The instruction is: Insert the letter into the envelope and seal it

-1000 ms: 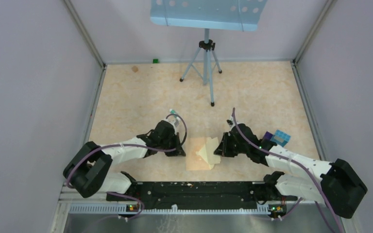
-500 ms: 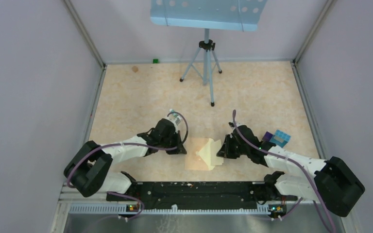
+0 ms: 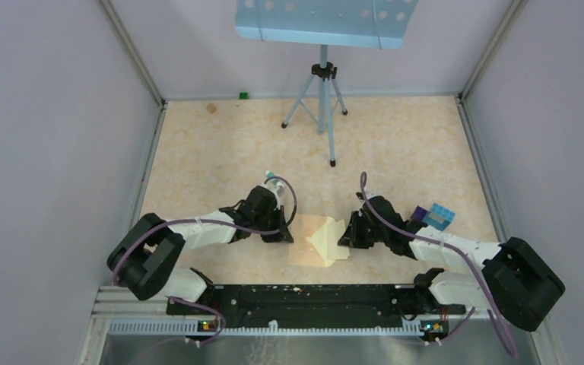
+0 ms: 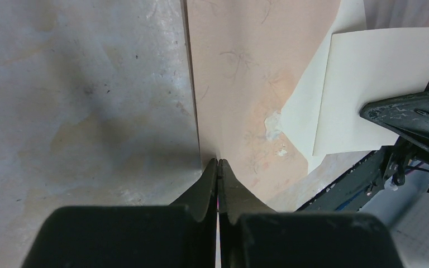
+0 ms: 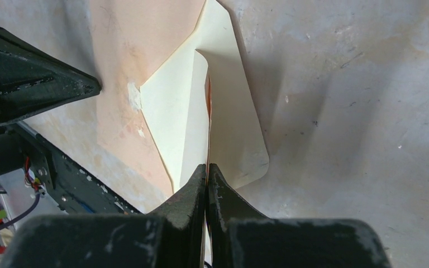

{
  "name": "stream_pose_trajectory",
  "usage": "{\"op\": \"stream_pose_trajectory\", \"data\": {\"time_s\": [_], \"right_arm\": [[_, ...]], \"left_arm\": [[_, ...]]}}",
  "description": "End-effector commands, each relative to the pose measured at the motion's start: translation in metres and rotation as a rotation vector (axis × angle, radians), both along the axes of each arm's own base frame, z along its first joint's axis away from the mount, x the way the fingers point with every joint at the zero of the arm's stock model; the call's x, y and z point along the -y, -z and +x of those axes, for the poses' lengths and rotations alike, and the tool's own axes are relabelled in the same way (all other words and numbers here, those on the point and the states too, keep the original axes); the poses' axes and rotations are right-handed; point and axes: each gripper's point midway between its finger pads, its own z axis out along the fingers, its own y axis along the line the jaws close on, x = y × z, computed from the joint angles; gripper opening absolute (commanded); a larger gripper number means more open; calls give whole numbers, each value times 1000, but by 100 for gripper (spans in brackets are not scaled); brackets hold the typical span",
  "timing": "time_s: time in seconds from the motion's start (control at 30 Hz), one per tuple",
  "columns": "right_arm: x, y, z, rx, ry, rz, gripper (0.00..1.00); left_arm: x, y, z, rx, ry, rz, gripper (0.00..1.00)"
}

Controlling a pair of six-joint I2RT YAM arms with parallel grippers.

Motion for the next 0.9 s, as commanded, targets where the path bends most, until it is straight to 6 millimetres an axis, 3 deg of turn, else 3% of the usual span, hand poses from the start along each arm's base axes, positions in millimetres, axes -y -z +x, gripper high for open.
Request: {"op": "stream_pose_trajectory", "data": {"time_s": [0.0, 0.87], "right_arm": [[-6, 2, 4, 13, -19, 30, 0], [-42, 4, 16, -3, -34, 125, 0]], "left_arm": [[-11, 15, 1, -1, -20, 66, 0], [-8, 25, -14, -35, -21, 32, 0]]}}
